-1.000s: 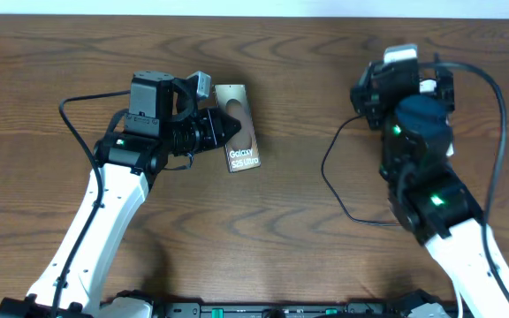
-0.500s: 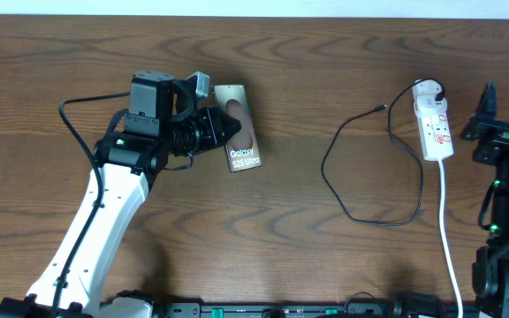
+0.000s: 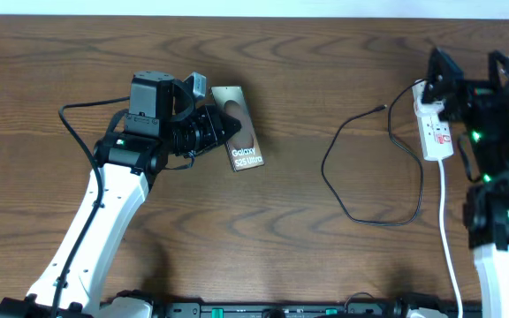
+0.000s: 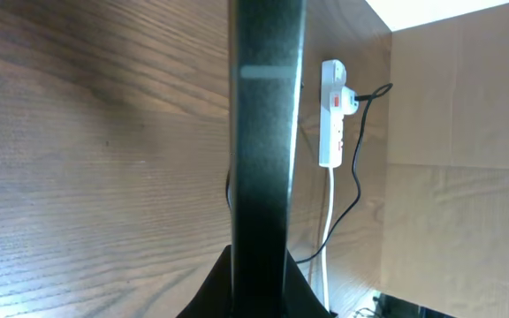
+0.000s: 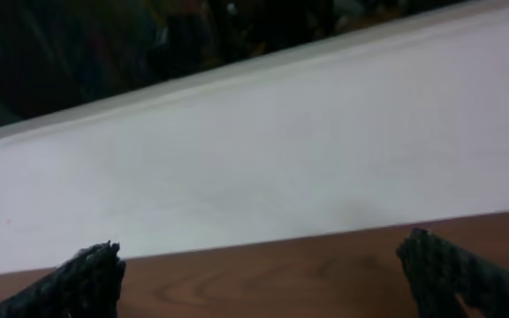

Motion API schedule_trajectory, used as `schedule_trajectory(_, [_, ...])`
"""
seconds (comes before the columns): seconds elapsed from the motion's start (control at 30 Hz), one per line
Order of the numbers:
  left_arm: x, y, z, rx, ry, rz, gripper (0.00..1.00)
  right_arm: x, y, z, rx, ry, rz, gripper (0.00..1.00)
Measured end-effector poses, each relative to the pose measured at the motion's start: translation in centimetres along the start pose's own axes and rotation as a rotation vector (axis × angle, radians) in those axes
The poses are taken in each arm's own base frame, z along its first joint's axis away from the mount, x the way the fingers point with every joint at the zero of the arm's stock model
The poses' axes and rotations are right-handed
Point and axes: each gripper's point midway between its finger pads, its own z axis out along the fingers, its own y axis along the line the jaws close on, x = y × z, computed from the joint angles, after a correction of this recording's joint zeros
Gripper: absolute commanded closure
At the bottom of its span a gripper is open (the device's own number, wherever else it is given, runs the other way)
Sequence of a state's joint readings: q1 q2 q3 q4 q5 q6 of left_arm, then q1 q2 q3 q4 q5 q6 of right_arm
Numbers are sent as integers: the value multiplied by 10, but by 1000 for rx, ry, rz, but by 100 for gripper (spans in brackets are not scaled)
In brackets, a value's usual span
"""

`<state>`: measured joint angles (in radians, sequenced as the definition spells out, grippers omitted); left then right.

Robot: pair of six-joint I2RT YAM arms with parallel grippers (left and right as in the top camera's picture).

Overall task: Plug charger to phone and switch on socket
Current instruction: 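Move the right gripper toward the power strip at the right, then lower the right gripper over the black USB-C cable plug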

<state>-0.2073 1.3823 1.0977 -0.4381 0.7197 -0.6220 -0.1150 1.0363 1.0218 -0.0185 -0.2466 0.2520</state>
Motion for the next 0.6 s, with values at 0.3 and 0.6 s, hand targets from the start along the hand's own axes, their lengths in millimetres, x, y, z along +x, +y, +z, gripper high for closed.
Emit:
schedule_trajectory(0.3, [1, 1, 0, -2, 2, -9, 92, 108, 32, 67, -57, 275, 27, 1])
schedule_trajectory(0.6, [6, 4, 0, -17, 21, -28, 92, 216, 11, 99, 137, 499, -2, 11])
